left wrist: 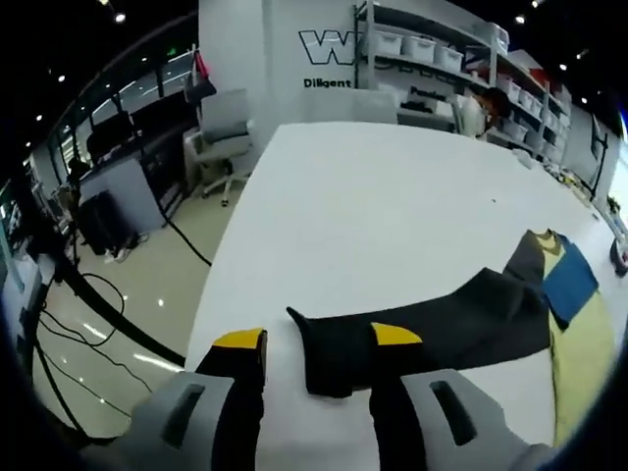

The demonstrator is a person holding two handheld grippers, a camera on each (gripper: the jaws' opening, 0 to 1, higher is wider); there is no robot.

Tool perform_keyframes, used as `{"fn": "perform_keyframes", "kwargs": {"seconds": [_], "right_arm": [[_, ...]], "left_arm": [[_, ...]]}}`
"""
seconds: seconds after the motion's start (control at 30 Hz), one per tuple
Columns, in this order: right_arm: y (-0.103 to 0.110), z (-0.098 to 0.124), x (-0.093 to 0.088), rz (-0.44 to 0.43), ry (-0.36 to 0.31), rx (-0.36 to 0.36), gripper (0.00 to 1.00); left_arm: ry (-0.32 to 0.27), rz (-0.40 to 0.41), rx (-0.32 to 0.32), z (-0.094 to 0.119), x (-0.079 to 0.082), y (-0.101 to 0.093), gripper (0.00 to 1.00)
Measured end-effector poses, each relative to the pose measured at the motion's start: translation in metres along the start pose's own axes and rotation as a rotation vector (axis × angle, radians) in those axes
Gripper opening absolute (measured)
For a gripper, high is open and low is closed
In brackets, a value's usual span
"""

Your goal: Fold the garment on the visible template until the final outline fits inside the template.

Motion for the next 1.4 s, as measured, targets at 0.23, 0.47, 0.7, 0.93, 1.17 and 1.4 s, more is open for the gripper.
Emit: {"fn": "perform_keyframes", "kwargs": {"seconds": [0.23,0.47,0.7,0.93,1.17,1.4], "right_arm": [[0.002,0.004,0.0,-0.002,0.021,0.012,0.93],[0.001,0.006,-0.004,-0.017,0.053,0.008,0.93],[-0.001,0.01,-0.007,-0.024,0.066,-0.001,0.94],[0.004,0.011,-0.012,-0.02,0.094,0.01,0.94],[0.006,0.011,-0.012,-0.013,0.101,0.015,0.94],[0.006,0.01,-0.011,-0.003,0.108,0.026,0.94]], "left_arm": [[0.024,0.042,-0.021,-0.016,-0.009,0.0,0.32],[0.061,0.016,0.046,-0.016,-0.016,0.007,0.01],[0.028,-0.032,0.056,0.002,-0.012,0.009,0.0],[-0.012,-0.012,0.084,0.015,-0.005,0.02,0.0],[0.071,0.01,0.169,0.029,-0.018,0.019,0.0],[0.116,0.009,0.182,0.042,-0.037,0.012,0.0]]}}
Point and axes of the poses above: the point that each gripper's makers call its tool centre point, and the gripper's own axes: z roughly backward along the fingers, y roughly to its left, x roughly out of its top, the point moved 10 cm from there along z, roughly backward along the fingers, and after that the axes turned 10 degrees about x, right-handed, at the moved point
